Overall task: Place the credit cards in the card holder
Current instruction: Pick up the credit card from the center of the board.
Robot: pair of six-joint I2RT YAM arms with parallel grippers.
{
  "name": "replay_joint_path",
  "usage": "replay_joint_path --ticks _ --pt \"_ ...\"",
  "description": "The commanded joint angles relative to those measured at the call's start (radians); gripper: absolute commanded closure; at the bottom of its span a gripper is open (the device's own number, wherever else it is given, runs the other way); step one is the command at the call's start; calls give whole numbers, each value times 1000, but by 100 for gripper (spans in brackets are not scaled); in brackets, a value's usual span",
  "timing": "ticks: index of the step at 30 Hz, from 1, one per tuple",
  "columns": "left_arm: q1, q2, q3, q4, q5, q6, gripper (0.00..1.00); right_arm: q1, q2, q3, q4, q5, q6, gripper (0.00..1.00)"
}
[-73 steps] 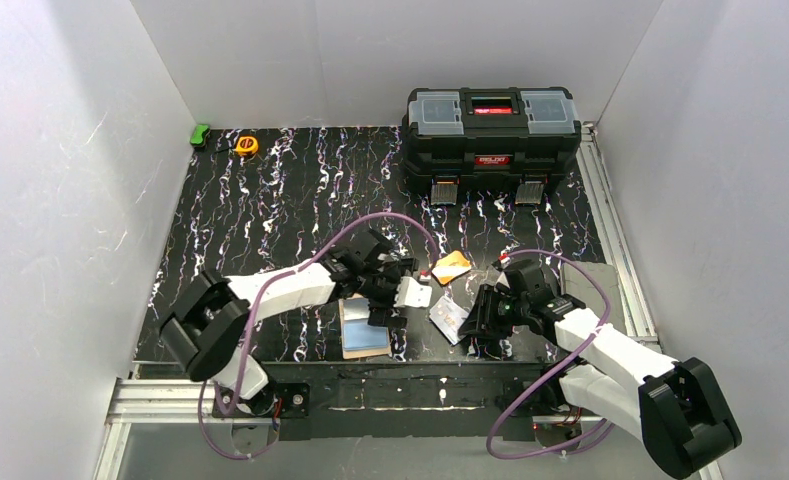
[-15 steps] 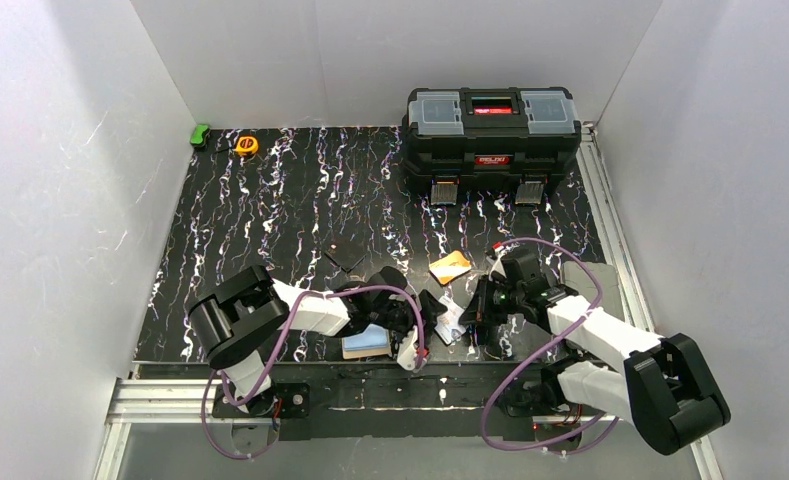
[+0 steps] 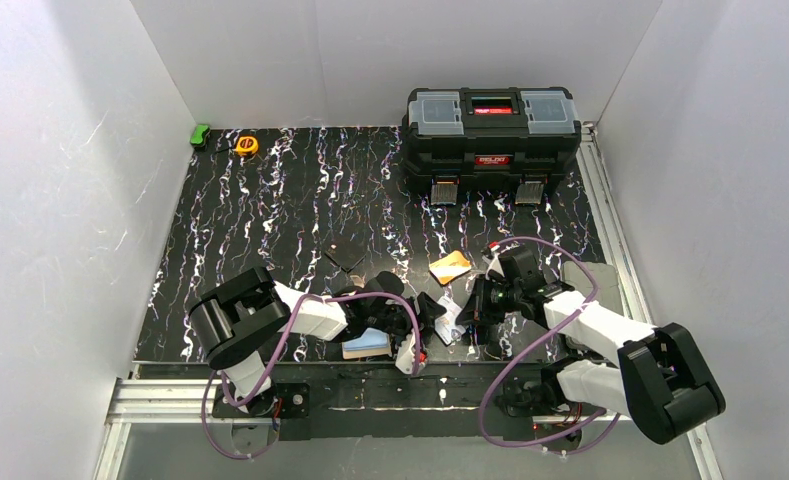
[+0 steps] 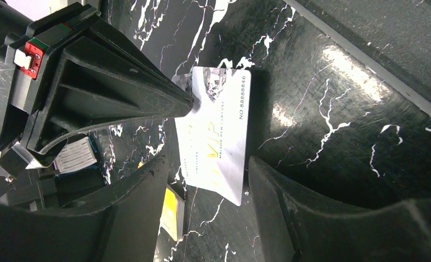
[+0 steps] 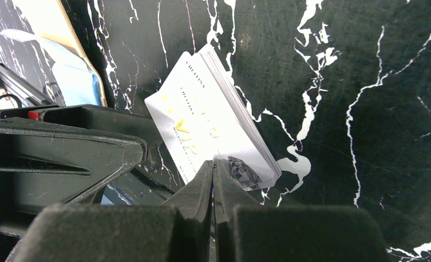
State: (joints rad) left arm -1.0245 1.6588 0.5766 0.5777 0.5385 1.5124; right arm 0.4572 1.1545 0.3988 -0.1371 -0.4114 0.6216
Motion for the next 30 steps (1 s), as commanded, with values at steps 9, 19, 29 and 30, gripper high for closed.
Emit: replay_joint_path --ticks 9,19,29,30 --pt "-7 21 -33 -81 -17 -24 47 -6 11 44 22 -41 -27 92" --pt "-6 12 -48 -87 -31 -21 48 -6 -73 64 -38 52 -55 88" --pt "-7 15 -51 -90 -37 -11 49 -6 20 40 19 -3 -48 89" --pt "-7 15 -51 -89 -38 -11 49 -6 26 39 25 -7 -47 90"
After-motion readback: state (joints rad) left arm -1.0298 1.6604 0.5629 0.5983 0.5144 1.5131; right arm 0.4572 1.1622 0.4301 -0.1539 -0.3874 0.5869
